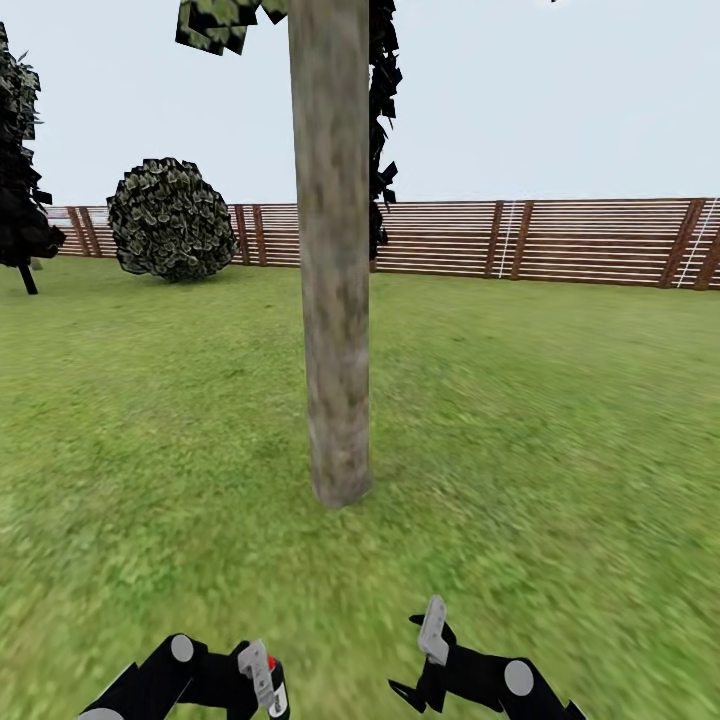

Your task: In the garden, pick up the pesticide atomizer on the floor and spray pesticide onto both trees until each tree trunk is fully covered.

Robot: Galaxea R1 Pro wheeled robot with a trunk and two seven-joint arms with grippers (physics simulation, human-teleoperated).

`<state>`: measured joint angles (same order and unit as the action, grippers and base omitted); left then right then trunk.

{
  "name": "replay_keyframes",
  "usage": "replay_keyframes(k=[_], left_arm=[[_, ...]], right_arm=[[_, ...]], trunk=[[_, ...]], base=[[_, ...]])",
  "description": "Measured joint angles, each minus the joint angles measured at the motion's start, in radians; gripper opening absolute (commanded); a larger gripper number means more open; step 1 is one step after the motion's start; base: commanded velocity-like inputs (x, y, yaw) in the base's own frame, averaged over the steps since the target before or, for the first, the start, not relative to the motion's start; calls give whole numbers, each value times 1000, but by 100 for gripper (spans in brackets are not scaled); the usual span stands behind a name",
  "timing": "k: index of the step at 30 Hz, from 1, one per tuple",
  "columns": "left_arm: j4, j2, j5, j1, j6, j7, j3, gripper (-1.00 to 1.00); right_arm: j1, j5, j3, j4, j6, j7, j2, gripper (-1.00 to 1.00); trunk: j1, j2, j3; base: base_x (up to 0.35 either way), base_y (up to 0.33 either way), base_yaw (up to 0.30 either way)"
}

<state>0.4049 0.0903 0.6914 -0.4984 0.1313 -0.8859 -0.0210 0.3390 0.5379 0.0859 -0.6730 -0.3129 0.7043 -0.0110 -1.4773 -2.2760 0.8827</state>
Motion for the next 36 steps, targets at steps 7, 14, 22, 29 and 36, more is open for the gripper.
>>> replay_keyframes(k=[7,14,22,29,36], left_arm=[[2,-35,16,-2,-1,0,-37,-100],[2,-52,74,-3,-1,-17,-38,-100],[14,-55,94,-4,0,-21,-39,-100],[79,-80,157,-5,-6,-53,-39,-100],[116,-108,191,-5,-11,-70,-39,-100]], right_arm=[[0,1,134,-5,1,2,38,100],[0,-1,174,-6,2,2,40,-100],[0,-1,176,-9,2,2,41,-100],[0,-1,176,-39,5,2,62,-100],[0,-1,176,-68,21,3,69,-100]], trunk=[[0,0,0],[0,0,0],[0,0,0],[0,0,0],[0,0,0]], base=[[0,0,0],[0,0,0],[0,0,0],[0,0,0],[0,0,0]])
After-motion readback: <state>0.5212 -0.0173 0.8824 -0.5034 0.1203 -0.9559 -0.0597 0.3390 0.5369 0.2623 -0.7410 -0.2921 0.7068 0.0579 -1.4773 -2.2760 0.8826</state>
